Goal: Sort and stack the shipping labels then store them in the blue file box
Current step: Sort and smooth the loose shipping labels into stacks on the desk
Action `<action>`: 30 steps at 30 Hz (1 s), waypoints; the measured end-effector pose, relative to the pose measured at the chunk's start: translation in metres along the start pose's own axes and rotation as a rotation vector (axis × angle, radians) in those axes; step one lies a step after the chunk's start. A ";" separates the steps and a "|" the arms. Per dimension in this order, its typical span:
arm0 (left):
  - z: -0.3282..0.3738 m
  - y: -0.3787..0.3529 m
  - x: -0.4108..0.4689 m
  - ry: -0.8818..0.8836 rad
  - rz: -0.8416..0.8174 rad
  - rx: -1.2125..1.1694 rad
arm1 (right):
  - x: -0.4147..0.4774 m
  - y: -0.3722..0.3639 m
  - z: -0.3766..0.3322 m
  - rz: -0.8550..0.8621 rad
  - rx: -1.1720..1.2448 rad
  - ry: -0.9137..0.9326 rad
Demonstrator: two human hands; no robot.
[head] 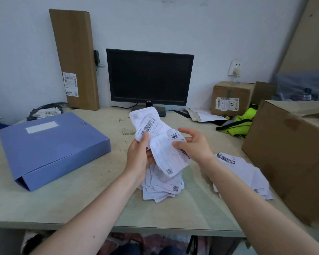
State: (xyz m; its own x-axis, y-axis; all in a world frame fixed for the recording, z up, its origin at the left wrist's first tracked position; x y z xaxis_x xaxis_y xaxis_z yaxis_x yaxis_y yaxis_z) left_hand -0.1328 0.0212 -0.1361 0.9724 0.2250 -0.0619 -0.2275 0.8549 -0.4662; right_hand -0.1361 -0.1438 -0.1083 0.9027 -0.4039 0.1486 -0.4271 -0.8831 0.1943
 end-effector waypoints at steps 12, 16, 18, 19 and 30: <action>0.006 0.010 0.015 -0.200 0.113 0.230 | -0.007 0.008 -0.033 0.088 -0.343 0.526; 0.009 0.009 0.013 -0.197 0.057 0.265 | -0.012 0.002 -0.042 0.092 -0.605 1.058; 0.012 0.009 0.011 -0.200 0.015 0.295 | -0.010 0.001 -0.044 0.036 -0.651 1.131; 0.013 0.008 0.010 -0.199 0.000 0.297 | -0.010 0.001 -0.045 0.019 -0.646 1.117; 0.016 0.009 0.003 -0.194 0.021 0.288 | -0.010 0.010 -0.042 0.081 -0.534 0.762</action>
State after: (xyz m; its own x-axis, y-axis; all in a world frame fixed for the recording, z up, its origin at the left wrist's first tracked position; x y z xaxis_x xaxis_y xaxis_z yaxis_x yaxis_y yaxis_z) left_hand -0.1327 0.0370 -0.1263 0.9456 0.3047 0.1136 -0.2793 0.9399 -0.1963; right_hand -0.1518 -0.1388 -0.0670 0.6717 -0.0266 0.7403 -0.6254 -0.5561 0.5475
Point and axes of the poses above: each hand's wrist, its own x-axis towards the middle knuckle, its own y-axis out of the back of the hand, z = x × y, the point moved 2 cm from there along x, towards the middle knuckle, and after that the axes turned 15 degrees about z, right-handed, at the moved point
